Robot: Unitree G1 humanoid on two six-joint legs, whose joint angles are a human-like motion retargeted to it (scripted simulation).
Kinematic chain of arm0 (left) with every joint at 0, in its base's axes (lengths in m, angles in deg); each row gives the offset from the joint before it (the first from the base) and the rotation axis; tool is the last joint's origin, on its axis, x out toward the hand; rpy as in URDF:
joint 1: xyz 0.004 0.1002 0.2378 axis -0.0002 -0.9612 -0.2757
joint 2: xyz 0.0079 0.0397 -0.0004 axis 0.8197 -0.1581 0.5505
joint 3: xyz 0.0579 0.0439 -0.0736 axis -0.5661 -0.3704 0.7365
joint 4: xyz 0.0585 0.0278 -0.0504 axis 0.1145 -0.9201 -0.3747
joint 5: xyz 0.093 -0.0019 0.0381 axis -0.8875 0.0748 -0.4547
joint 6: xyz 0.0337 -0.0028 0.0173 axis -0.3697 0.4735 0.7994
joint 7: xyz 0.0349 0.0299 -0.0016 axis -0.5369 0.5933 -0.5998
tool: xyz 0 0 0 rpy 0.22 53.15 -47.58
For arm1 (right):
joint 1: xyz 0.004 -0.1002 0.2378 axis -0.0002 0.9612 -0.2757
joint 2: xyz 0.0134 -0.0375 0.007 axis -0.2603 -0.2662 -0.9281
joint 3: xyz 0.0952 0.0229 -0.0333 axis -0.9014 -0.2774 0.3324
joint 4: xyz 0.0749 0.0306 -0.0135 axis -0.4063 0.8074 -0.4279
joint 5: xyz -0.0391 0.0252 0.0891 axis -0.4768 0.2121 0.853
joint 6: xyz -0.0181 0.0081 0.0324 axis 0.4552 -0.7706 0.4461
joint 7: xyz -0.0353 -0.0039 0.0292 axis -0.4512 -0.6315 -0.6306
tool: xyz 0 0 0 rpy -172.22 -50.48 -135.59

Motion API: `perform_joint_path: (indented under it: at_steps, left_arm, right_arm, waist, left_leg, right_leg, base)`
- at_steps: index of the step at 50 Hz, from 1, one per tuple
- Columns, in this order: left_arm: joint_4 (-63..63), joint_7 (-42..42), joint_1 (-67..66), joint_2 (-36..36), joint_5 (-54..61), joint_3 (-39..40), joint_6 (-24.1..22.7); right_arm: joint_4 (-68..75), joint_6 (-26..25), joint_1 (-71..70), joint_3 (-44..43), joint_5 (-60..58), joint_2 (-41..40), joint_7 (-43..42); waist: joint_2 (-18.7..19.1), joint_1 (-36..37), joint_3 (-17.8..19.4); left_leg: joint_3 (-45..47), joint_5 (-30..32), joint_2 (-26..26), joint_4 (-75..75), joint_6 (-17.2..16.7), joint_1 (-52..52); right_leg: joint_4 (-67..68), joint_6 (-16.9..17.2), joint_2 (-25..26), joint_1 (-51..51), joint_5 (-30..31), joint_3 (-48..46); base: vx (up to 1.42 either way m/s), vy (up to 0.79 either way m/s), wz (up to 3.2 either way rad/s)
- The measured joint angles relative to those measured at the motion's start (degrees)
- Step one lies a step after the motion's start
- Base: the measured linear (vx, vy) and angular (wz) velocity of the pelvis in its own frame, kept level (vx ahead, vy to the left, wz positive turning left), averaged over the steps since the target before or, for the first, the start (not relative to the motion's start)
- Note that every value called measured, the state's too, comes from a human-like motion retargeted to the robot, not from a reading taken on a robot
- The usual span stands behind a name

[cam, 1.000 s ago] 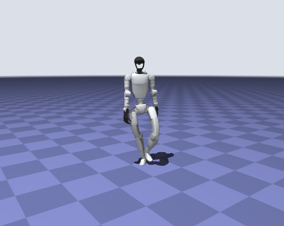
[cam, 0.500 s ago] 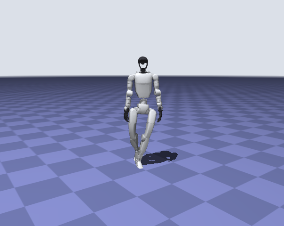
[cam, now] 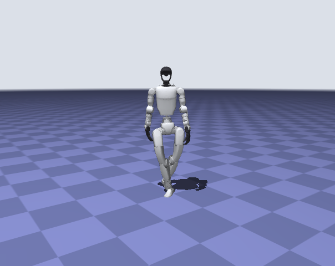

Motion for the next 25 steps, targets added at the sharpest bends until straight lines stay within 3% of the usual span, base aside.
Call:
perform_joint_path:
  at_steps: [4, 7, 10, 13, 15, 16, 18, 20, 22, 23, 25]
  left_arm:
    - [-4.67, 3.25, -1.83, 1.16, -3.91, 0.94, 1.95]
    - [-6.23, 2.75, -3.31, 1.81, -4.99, 2.19, 1.97]
    - [-7.4, -0.07, -4.81, 1.58, -2.62, 4.09, 1.64]
    - [-8.51, -0.04, -5.96, 1.02, -0.73, 5.52, 1.88]
    - [-9.19, 1.55, -6.14, 0.51, -0.4, 5.47, 2.13]
    - [-9.29, 2.24, -6.02, 0.18, -0.57, 5.1, 2.45]
    - [-9.3, 2.85, -5.8, 0.01, -0.81, 4.37, 3.07]
    - [-9.06, 2.05, -5.68, 0.1, -0.54, 3.58, 3.35]
    - [-8.46, 0.76, -5.55, -0.08, 0.24, 2.63, 2.99]
    - [-8.1, 0.2, -5.34, -0.17, 0.66, 2.15, 2.72]
    - [-7.38, -1.24, -4.65, -0.12, 1.37, 1.26, 2.38]
  right_arm:
    - [-2.29, -0.21, -4.06, 0.02, 0.09, 0.63, -0.8]
    - [-5.28, 0.13, -7.3, -0.14, 0.53, 0.84, -1.28]
    - [-8.3, 0.75, -10.76, -0.23, 0.6, 0.68, -2.08]
    - [-11.47, 1.84, -12.83, 0.68, 0.87, -0.19, -2.27]
    - [-13.82, 2.78, -13.34, 1.61, 1.17, -0.57, -2.0]
    - [-14.9, 3.25, -13.36, 2.01, 1.19, -0.47, -1.86]
    - [-16.46, 4.09, -13.43, 2.87, 0.97, -0.67, -1.63]
    - [-17.04, 4.46, -13.29, 3.89, 0.44, -1.14, -1.45]
    - [-16.57, 4.13, -12.89, 4.66, -0.39, -1.47, -1.22]
    - [-15.97, 3.86, -12.72, 4.74, -0.92, -1.56, -1.11]
    - [-14.62, 3.1, -11.89, 4.61, -2.0, -1.76, -1.27]
  waist:
    - [-2.51, 1.32, 1.13]
    - [-3.05, 3.16, 1.58]
    - [-1.69, 3.93, 1.66]
    - [-0.33, 4.32, 1.18]
    - [0.05, 4.44, 0.28]
    - [0.02, 4.01, -0.19]
    - [0.19, 3.71, -0.46]
    - [0.64, 3.6, -0.16]
    - [0.63, 3.99, 0.18]
    - [0.49, 4.27, 0.22]
    - [1.14, 2.36, -0.16]
  left_leg:
    - [0.64, 7.04, 3.3, 21.92, 0.0, -7.61]
    - [-2.71, 3.3, 6.21, 37.65, 0.0, -15.97]
    - [-3.94, -2.5, 11.52, 44.02, 0.0, -22.05]
    - [-5.6, -7.15, 12.0, 39.11, 0.0, -26.58]
    - [-8.82, -7.86, 7.17, 29.95, 0.0, -29.08]
    - [-14.44, -6.35, 2.03, 23.2, -1.04, -29.31]
    - [-29.52, -4.34, -5.26, 12.53, -5.9, -28.23]
    - [-41.11, -2.23, -8.0, 6.06, -10.6, -26.0]
    - [-38.9, 2.24, -7.62, 4.57, -8.33, -25.03]
    - [-34.06, 1.12, -6.77, 4.78, -5.67, -24.95]
    - [-28.67, -0.01, -4.41, 2.25, -3.47, -22.94]
  right_leg:
    - [-1.19, 0.14, -0.97, 2.69, -0.55, 6.51]
    - [-2.41, -1.6, 0.29, 3.34, -0.72, 10.02]
    - [-3.89, -2.47, 2.31, 3.43, -0.11, 12.13]
    - [-5.17, -1.48, 3.09, 2.9, 1.43, 14.15]
    - [-6.04, 0.59, 1.27, 1.7, 2.92, 15.52]
    - [-6.09, 1.95, -0.44, 1.05, 3.27, 15.83]
    - [-5.94, 3.05, -1.22, 0.52, 3.41, 17.53]
    - [-6.06, 3.36, -0.25, 1.07, 3.52, 19.98]
    - [-6.51, 3.94, 0.05, 2.15, 4.12, 22.29]
    - [-6.66, 4.4, -0.16, 2.53, 4.44, 23.01]
    - [-6.66, 5.21, 0.19, 2.67, 4.81, 21.88]
  base:
    - [0.28, -0.18, -0.8]
    - [0.19, -0.3, -1.19]
    - [0.07, -0.07, -1.21]
    - [0.01, 0.31, -1.15]
    - [-0.06, 0.64, -0.94]
    - [0.03, 0.62, -0.84]
    - [0.12, 0.31, -1.18]
    - [0.2, 0.08, -1.66]
    - [0.23, 0.1, -1.93]
    - [0.22, 0.13, -1.77]
    - [0.18, 0.14, -1.3]
